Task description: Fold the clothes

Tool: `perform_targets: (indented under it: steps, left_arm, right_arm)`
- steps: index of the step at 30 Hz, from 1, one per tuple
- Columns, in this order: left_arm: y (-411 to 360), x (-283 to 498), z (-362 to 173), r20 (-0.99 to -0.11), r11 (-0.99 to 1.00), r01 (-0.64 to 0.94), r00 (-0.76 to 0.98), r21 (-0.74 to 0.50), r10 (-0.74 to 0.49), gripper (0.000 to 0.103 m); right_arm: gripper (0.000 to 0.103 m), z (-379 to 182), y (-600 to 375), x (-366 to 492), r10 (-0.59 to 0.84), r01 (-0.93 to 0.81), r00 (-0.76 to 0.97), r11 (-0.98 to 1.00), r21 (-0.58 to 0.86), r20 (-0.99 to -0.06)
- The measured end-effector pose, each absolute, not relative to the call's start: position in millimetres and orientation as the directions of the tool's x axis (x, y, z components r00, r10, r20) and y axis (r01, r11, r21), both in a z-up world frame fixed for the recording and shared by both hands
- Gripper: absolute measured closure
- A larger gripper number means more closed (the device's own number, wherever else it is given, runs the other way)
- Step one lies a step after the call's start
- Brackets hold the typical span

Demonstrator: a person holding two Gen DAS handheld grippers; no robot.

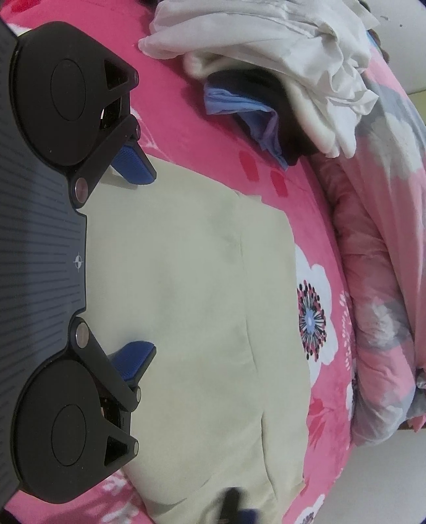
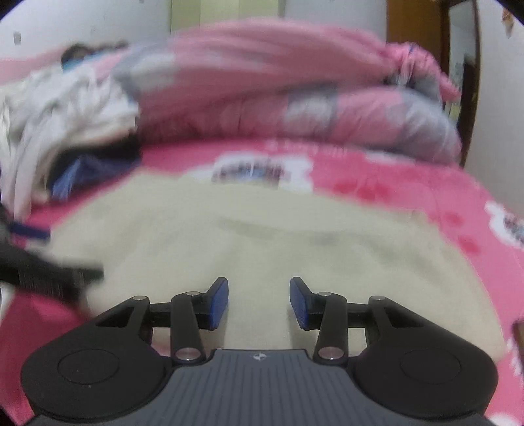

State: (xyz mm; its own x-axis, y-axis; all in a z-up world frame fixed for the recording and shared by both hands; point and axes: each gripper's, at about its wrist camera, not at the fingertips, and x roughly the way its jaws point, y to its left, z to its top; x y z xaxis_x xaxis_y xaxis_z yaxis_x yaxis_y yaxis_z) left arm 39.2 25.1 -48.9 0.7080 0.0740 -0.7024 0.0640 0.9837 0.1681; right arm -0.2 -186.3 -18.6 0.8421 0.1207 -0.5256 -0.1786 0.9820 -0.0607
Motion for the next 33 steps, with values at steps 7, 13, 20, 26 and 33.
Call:
perform_targets:
  steps: [7,13,20,26,33]
  left_arm:
    - [23,39,-49,-0.707,0.984,0.055,0.703,0.171,0.084,0.000]
    - [22,39,-49,-0.705,0.983,0.056,0.704,0.177,0.086,0.000]
    - [23,39,-49,-0.708,0.985,0.052,0.702,0.164,0.081,0.000]
    - [25,39,-49,-0.709,0.987,0.050,0.701,0.152,0.074,0.000]
    - [28,40,-49,-0.715,0.991,0.044,0.696,0.126,0.060,0.000]
  right_arm:
    - [0.010,-63,-194,38,0.120,-0.164,0.828,0.986,-0.031,-0.547]
    - [0.009,-62,-199,39,0.131,-0.158,0.831,0.987,-0.004,-0.541]
    - [0.007,-64,-199,37,0.128,-0.151,0.839,0.988,-0.001,-0.529]
    - [0.000,-65,-201,37,0.147,-0.164,0.838,0.986,0.016,-0.526]
    - [0.000,-65,-200,35,0.151,-0.165,0.839,0.986,0.021,-0.522]
